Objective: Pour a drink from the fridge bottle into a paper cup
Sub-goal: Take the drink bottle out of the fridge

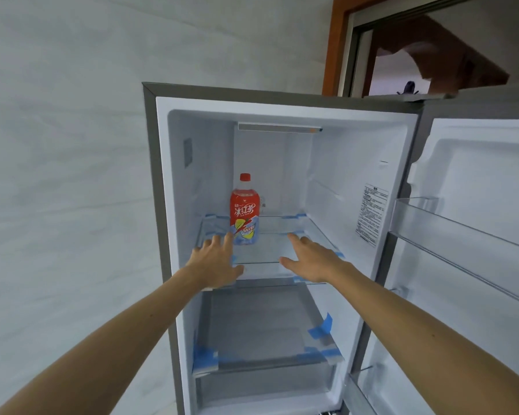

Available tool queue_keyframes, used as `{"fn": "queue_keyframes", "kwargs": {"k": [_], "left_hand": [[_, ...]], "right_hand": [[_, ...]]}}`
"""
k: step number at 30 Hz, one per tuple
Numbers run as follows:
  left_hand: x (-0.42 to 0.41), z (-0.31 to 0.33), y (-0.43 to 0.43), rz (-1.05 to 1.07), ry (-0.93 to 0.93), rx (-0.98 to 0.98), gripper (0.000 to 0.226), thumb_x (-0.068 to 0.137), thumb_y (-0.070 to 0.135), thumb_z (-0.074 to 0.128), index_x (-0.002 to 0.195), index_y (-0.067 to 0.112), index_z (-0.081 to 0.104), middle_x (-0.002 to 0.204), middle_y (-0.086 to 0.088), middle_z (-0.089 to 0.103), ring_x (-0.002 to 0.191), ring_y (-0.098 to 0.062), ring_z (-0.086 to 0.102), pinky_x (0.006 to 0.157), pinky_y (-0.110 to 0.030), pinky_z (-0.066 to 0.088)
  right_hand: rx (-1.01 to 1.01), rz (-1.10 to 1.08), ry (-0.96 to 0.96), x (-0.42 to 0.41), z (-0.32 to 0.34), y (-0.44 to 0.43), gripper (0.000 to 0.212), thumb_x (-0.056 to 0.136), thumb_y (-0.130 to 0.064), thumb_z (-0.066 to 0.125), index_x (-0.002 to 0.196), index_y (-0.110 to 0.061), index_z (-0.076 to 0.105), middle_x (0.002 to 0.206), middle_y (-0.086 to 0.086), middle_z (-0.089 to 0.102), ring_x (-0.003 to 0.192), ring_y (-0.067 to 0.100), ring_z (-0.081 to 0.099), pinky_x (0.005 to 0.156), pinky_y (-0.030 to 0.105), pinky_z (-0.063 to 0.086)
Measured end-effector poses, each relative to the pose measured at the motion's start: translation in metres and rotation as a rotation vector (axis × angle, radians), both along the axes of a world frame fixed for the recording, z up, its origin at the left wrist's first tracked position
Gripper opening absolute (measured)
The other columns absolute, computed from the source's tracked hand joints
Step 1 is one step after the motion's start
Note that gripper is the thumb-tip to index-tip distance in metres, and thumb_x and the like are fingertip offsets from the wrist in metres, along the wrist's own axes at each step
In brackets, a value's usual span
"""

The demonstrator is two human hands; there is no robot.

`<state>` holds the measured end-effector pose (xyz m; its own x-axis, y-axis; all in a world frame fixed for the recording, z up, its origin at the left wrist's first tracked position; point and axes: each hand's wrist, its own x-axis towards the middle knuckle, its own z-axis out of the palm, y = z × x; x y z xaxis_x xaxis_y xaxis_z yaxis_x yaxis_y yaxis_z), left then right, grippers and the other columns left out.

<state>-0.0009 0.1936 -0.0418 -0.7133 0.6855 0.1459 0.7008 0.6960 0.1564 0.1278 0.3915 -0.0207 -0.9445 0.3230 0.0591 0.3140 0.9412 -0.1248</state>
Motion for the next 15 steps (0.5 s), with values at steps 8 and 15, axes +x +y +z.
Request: {"fn": "queue_keyframes", "kwargs": {"k": [8, 15], "left_hand": [[-0.060, -0.009, 0.033, 0.041, -0.010, 0.016, 0.086, 0.092, 0.058, 0.054, 0.154, 0.021, 0.007, 0.159, -0.009, 0.026, 0.141, -0.035, 0.037, 0.113, -0.055, 0.033], [-0.109, -0.024, 0.059, 0.131, -0.037, -0.004, 0.089, 0.094, 0.058, 0.049, 0.157, 0.014, 0.003, 0.160, -0.015, 0.024, 0.142, -0.036, 0.035, 0.112, -0.051, 0.037]], "right_hand": [[-0.078, 0.036, 0.062, -0.075, 0.009, 0.030, 0.076, 0.098, -0.055, 0.044, 0.157, -0.025, 0.006, 0.162, 0.011, 0.023, 0.140, 0.033, 0.039, 0.109, 0.049, 0.040], [-0.411, 0.100, 0.254, -0.160, 0.017, 0.038, 0.085, 0.093, -0.044, 0.062, 0.157, -0.023, 0.009, 0.158, 0.012, 0.029, 0.141, 0.031, 0.037, 0.111, 0.049, 0.038]]}}
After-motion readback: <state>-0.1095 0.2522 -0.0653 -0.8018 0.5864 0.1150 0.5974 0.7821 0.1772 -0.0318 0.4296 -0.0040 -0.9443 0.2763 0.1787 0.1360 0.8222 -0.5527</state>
